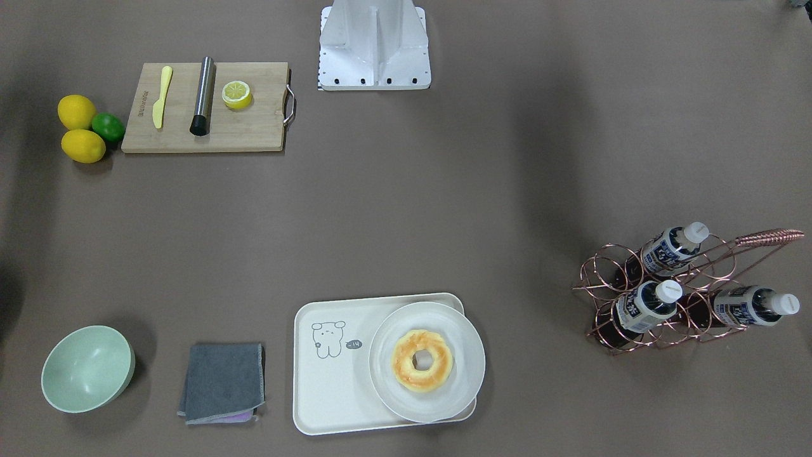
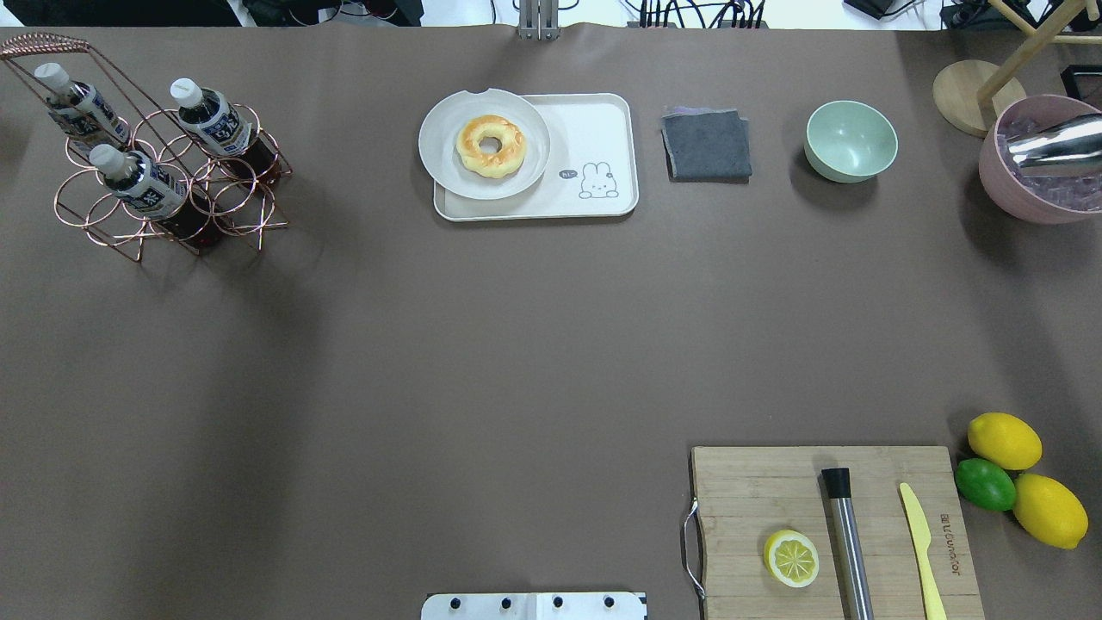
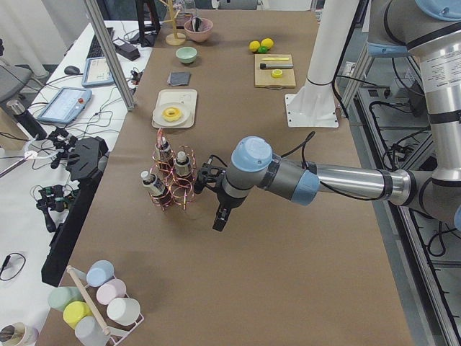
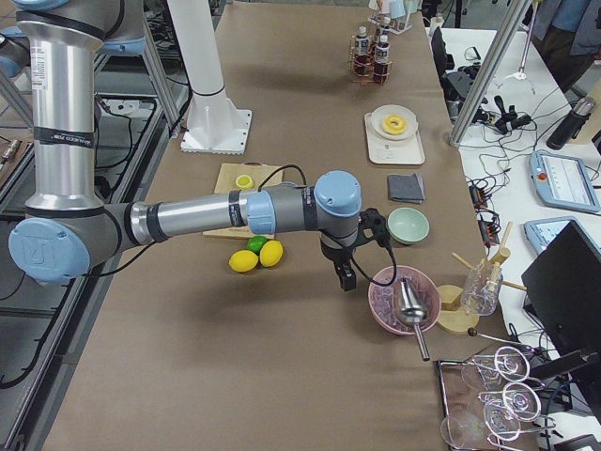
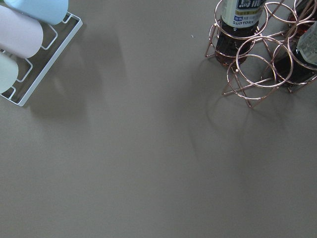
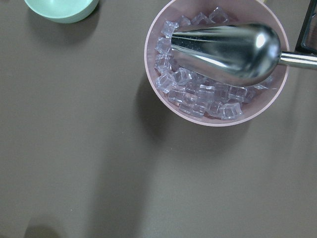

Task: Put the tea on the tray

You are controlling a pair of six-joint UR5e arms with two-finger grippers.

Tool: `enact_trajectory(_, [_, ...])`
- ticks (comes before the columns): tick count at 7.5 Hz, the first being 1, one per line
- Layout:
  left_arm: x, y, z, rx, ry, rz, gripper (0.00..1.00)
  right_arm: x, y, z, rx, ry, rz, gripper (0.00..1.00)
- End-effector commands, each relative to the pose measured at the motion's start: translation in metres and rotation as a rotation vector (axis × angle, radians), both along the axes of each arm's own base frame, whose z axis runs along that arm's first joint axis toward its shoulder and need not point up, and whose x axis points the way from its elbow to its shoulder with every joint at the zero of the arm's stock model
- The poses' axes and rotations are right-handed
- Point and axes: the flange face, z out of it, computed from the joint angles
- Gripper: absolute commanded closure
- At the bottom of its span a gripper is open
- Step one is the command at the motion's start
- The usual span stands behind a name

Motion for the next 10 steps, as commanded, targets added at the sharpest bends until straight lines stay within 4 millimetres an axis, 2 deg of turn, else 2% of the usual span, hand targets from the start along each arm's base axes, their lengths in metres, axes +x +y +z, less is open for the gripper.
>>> enact_trajectory(1, [0.0, 0.003, 0.001, 0.015, 0.004, 0.003, 0.03, 0.0, -0.001, 0.0, 0.0, -0.003, 0.0, 0.0])
enact_trajectory(3, [0.0, 0.0, 0.011, -0.002, -0.001, -0.002, 0.03, 0.0, 0.0, -0.001, 0.0, -0.006, -0.001, 0.0])
enact_trajectory(4, [-0.002, -0.001, 0.033, -0.038, -0.002, -0.005, 0.03, 0.0, -0.001, -0.001, -0.001, -0.006, 0.0, 0.0])
enact_trajectory(6, [-0.009, 0.001, 0.03, -0.032, 0.003, -0.023, 0.03, 0.0, -0.001, 0.001, -0.007, -0.005, 0.001, 0.0])
enact_trajectory(10, [-0.002, 0.006, 0.021, -0.032, 0.093, 0.004, 0.03, -0.003, -0.001, 0.004, -0.011, 0.003, -0.006, 0.0])
